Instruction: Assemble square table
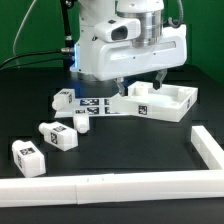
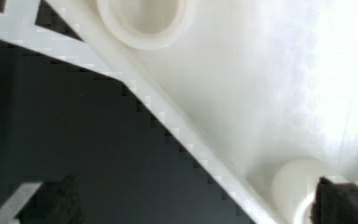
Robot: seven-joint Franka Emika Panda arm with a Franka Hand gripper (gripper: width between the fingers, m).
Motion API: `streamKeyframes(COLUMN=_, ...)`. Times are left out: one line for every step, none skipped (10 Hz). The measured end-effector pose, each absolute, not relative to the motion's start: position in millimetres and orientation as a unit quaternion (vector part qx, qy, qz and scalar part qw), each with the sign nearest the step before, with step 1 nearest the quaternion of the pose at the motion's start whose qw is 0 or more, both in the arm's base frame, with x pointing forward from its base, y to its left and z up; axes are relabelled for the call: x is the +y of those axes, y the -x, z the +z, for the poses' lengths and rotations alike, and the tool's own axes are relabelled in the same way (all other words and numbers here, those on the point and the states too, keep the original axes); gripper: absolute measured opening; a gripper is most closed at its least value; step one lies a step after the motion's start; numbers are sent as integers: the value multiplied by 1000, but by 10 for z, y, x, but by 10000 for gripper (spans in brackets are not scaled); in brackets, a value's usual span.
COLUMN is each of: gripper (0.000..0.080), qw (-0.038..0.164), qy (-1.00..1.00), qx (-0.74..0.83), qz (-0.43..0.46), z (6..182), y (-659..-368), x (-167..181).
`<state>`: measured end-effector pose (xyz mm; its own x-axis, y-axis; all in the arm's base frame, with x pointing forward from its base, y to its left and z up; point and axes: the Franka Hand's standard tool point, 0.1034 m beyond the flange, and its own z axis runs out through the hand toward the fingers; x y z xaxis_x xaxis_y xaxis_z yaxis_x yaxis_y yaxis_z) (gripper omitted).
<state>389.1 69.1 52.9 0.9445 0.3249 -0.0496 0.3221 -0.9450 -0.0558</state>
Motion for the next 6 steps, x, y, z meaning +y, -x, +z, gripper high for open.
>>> streamKeyframes(gripper=649, qw=22, qy=982, qx=-186, qz=14, z=507, y=-3927, x=711)
streamKeyframes(gripper=649, qw=18, qy=971, qx=-237, qz=-29, z=407, y=-3981, x=788)
streamKeyframes(gripper=649, qw=16, qy=959, qx=-278, qz=-48, z=276, y=-3988, x=814)
streamKeyframes(gripper=649, qw=15, qy=951, qx=-303, qz=-54, z=149, y=-3981, x=804)
streamKeyframes(gripper=649, qw=15, qy=947, qx=-315, qz=-56, z=75, y=-3952, x=801)
streamKeyframes(gripper=649, qw=14, qy=947, qx=-314, qz=-62, z=49, y=-3924, x=804)
